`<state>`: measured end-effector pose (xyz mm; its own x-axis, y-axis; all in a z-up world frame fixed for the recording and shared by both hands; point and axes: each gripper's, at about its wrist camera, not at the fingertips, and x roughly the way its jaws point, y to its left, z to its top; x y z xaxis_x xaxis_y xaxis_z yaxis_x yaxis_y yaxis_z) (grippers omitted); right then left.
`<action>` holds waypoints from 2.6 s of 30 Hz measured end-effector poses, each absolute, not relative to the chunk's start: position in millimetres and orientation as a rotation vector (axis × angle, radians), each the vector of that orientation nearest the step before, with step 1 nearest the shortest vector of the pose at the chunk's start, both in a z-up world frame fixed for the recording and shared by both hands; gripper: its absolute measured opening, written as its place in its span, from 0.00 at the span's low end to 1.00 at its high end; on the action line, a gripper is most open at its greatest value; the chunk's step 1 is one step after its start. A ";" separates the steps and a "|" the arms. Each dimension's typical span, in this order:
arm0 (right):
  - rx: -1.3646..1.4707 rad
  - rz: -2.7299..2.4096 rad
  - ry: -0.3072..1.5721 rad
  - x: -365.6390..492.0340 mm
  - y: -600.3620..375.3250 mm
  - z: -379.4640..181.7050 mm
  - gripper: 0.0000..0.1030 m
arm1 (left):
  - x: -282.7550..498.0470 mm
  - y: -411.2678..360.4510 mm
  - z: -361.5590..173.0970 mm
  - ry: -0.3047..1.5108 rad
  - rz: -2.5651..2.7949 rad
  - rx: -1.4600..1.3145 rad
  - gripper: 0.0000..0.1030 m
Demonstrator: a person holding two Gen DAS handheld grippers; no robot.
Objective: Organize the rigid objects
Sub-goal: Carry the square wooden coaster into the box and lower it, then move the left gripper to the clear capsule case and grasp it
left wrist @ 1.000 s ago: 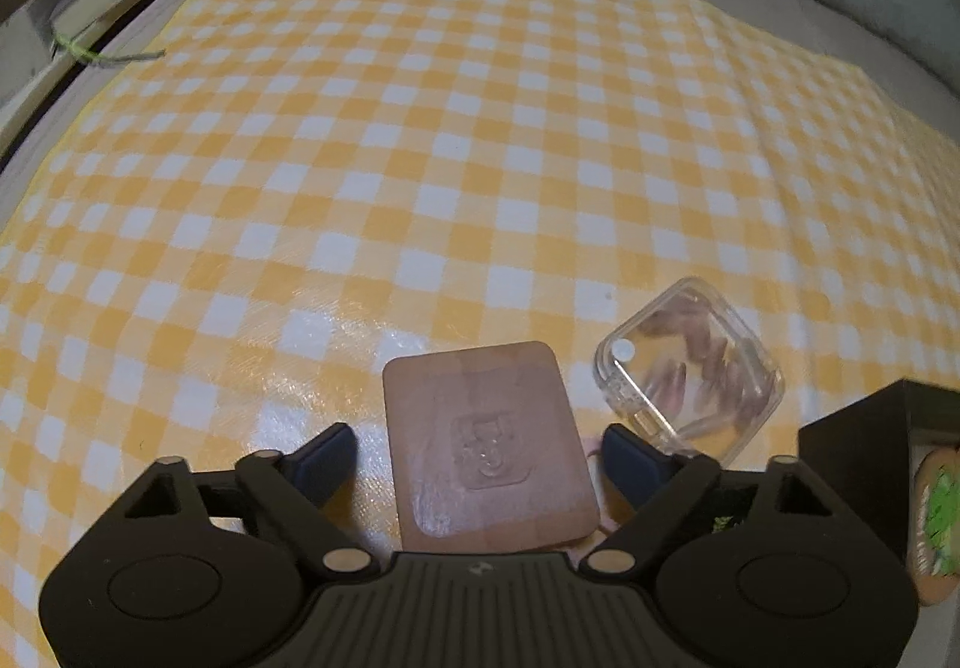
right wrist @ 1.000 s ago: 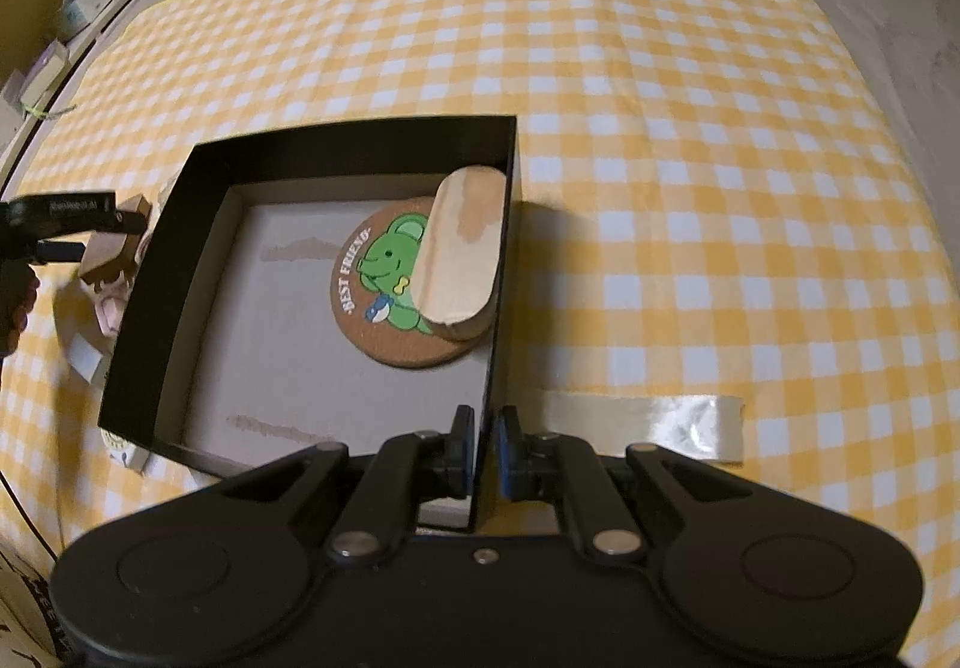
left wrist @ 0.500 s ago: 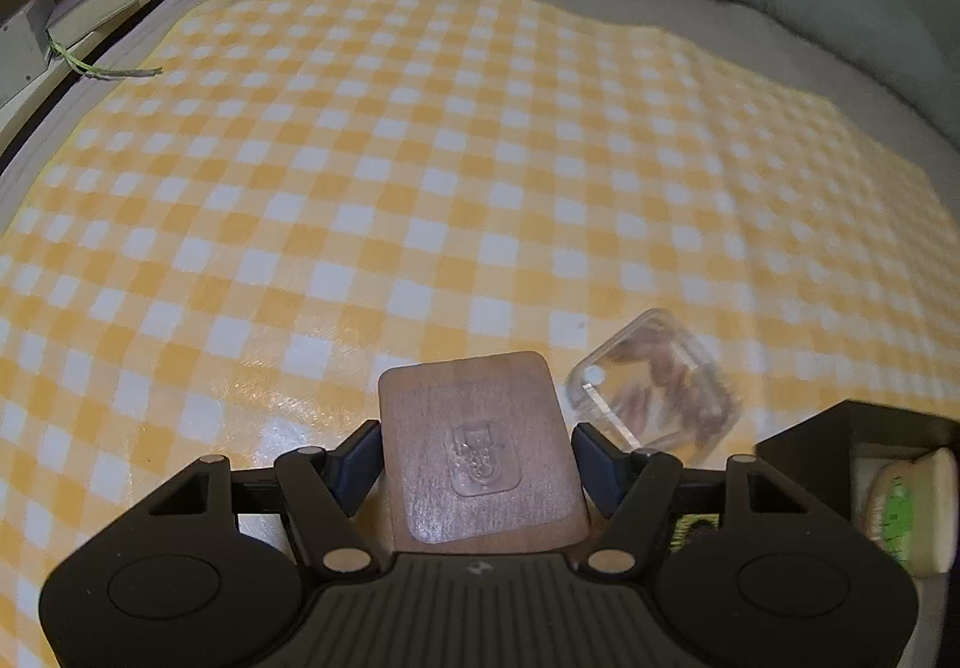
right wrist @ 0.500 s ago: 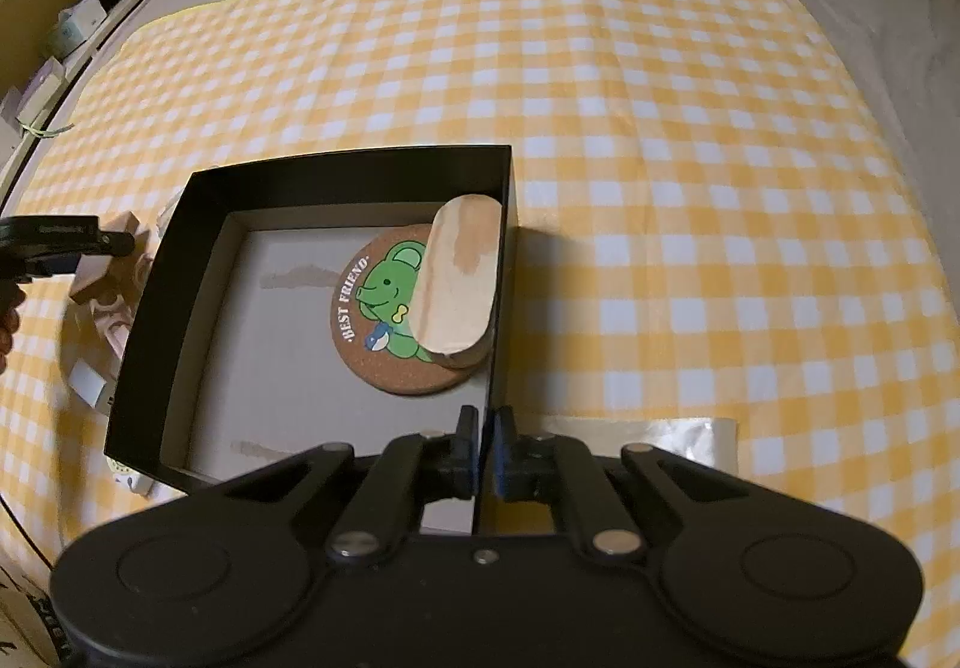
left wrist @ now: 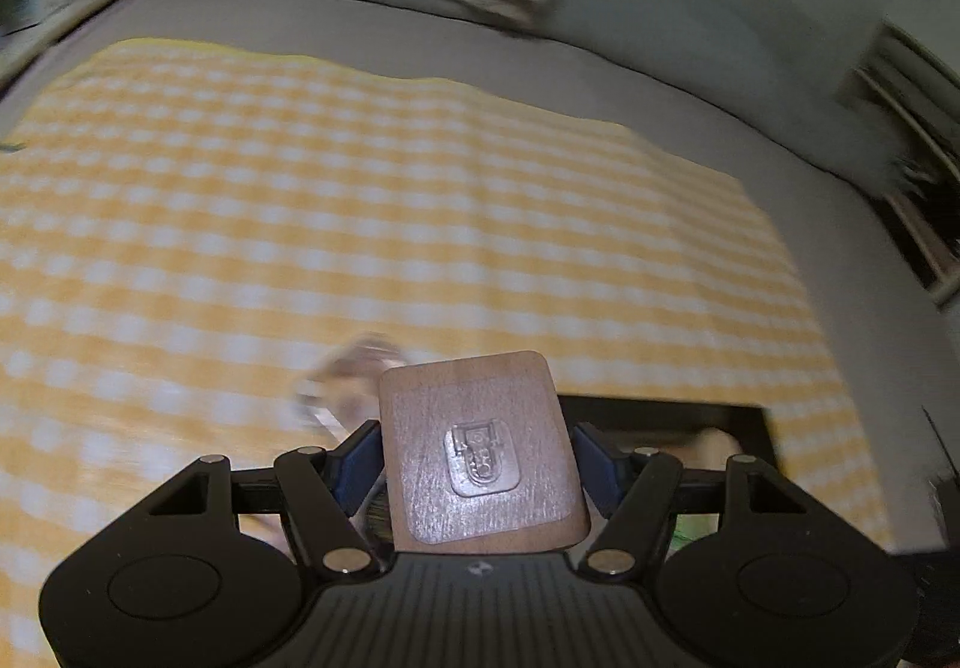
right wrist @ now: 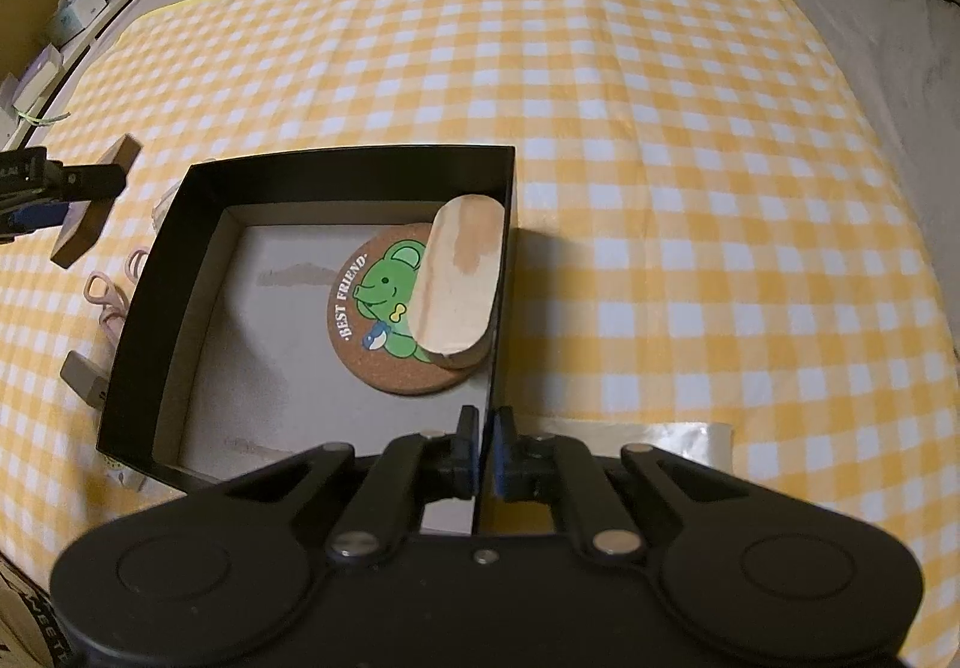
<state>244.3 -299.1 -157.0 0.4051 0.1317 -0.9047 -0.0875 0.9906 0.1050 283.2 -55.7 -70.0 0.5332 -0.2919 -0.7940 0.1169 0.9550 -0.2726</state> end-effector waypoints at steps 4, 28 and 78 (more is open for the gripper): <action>0.042 0.141 1.144 242.4 -300.6 -158.0 0.05 | 271.3 -96.4 -75.5 0.995 -0.325 -0.153 0.66; 0.037 0.167 1.138 234.6 -304.9 -153.5 0.06 | 312.7 -181.6 -158.7 1.133 -0.366 -0.169 0.67; 0.032 0.172 1.133 233.9 -305.2 -152.0 0.06 | 262.5 -95.2 -48.6 0.904 -0.343 -0.147 1.00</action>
